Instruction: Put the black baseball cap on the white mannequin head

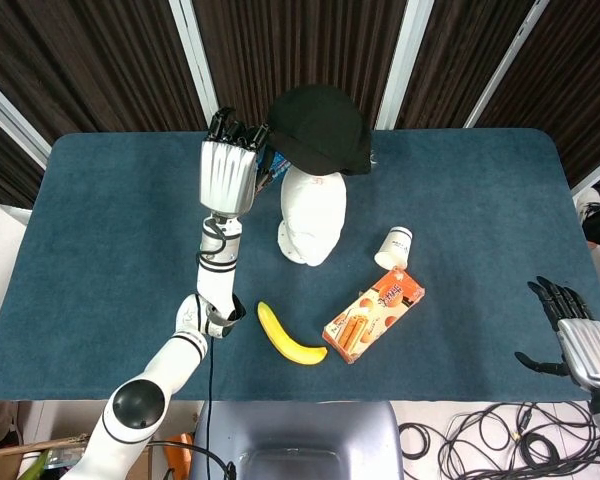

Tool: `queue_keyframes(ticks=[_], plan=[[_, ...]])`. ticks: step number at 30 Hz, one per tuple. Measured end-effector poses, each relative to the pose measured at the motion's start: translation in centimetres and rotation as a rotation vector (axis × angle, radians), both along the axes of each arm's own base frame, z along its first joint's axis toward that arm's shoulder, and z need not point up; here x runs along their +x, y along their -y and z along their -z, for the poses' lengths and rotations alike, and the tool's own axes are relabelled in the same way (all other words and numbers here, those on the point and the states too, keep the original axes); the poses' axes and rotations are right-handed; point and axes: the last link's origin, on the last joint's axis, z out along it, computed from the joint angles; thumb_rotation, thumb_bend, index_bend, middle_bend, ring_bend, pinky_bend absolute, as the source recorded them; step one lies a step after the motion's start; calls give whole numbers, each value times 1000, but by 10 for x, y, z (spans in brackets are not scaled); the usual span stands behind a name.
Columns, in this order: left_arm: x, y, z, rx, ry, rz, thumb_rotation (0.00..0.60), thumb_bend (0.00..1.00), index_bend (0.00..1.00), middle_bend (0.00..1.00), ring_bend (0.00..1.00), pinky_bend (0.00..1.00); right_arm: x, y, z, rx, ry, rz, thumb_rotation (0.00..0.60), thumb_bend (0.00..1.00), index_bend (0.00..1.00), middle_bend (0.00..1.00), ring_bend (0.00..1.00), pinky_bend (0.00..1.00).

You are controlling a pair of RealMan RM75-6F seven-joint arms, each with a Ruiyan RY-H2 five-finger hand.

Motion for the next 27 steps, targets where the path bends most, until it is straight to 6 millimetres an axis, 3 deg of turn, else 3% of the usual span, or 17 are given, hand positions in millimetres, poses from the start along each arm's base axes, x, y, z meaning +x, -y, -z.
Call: queue_keyframes(ticks=[15, 27], plan=[[21, -4, -2, 27, -68, -9, 600, 756, 686, 800, 636, 347, 2, -3, 3, 33, -2, -23, 600, 93, 0, 0, 0, 0], [1, 4, 6, 58, -106, -27, 600, 764, 692, 805, 646, 346, 6, -5, 9, 56, -13, -45, 600, 93, 0, 0, 0, 0]])
